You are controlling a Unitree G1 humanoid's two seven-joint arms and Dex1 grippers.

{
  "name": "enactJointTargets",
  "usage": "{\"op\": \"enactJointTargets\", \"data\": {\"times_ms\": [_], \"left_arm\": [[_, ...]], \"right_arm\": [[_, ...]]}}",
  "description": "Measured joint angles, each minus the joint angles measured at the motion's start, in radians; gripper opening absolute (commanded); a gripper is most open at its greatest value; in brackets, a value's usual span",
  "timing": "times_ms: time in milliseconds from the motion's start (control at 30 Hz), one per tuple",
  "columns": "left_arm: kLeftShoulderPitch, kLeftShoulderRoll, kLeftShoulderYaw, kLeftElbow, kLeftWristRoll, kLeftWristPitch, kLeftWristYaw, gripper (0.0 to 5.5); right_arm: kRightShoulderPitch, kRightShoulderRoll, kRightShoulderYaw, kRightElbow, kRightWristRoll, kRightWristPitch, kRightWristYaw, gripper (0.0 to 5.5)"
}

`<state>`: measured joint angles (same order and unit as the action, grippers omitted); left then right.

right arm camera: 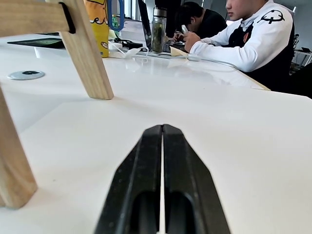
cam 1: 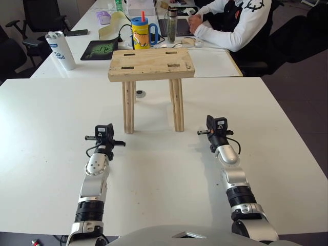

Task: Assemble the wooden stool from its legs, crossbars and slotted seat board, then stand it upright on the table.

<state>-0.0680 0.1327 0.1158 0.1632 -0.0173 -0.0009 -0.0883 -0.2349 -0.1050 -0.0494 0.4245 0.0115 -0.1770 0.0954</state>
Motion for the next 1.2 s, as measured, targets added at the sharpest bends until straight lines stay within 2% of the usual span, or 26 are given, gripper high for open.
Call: {"op": "enactJointTargets", "data": {"times_ms": [500,1200], "left_arm": [[-0.030,0.011,-0.014,0.005,0.009,-0.052,0.004,0.00],[-0.134,-0.008,-0.019,0.135,0.009,-0.118,0.023,0.00]], "right_arm": [[-0.013,0.003,0.001,0.034,-0.004,-0.014,-0.004,0.03],[-0.062,-0.017,-0.003,0.171,-0.005,-0.078,-0.004,0.03]]}}
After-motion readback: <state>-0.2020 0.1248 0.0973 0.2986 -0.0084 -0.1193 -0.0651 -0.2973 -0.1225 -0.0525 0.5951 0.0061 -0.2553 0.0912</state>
